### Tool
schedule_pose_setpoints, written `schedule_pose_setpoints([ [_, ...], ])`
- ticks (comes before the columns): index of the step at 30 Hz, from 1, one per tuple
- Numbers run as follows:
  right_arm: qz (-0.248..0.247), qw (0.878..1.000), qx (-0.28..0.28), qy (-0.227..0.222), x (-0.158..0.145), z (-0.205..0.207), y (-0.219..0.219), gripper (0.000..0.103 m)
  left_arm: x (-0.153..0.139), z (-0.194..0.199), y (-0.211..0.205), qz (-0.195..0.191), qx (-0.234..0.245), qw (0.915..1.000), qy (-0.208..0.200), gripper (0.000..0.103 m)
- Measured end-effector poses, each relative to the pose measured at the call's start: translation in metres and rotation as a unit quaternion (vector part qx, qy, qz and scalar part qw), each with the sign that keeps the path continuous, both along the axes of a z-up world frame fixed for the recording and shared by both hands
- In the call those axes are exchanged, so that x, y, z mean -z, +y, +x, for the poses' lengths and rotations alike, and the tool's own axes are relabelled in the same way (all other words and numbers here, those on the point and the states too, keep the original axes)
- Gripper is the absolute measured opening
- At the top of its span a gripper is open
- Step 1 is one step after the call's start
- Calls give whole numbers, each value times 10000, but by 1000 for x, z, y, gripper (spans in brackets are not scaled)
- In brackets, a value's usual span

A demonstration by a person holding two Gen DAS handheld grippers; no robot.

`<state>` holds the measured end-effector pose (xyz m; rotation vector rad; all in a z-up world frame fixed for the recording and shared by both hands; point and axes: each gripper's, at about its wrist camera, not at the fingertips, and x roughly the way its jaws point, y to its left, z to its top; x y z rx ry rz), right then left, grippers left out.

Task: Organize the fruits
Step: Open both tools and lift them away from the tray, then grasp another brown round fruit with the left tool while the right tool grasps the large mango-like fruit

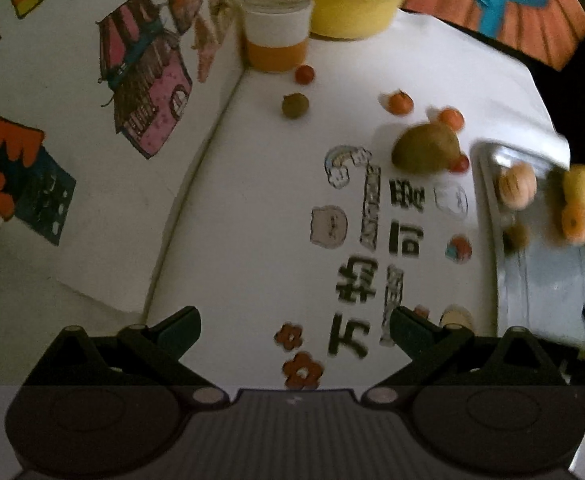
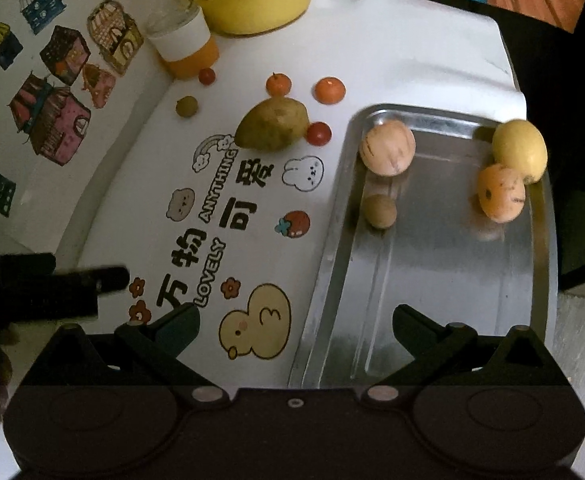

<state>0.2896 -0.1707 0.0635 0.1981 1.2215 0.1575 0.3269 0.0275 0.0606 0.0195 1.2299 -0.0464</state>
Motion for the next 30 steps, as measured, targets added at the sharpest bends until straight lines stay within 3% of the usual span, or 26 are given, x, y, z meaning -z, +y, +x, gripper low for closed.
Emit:
schedule_pose_setpoints([
  [4, 16, 10000, -62, -40, 2, 2, 5, 102, 1, 20, -2, -171, -251, 9995, 24, 102],
  [22, -311, 9974, -390, -525, 8, 28, 13, 102, 11, 97, -7, -247, -478, 9984, -200, 102],
  [30, -433, 9910, -728, -1036, 8, 61, 30, 102, 27, 136, 1, -278, -641, 9961, -539, 103],
])
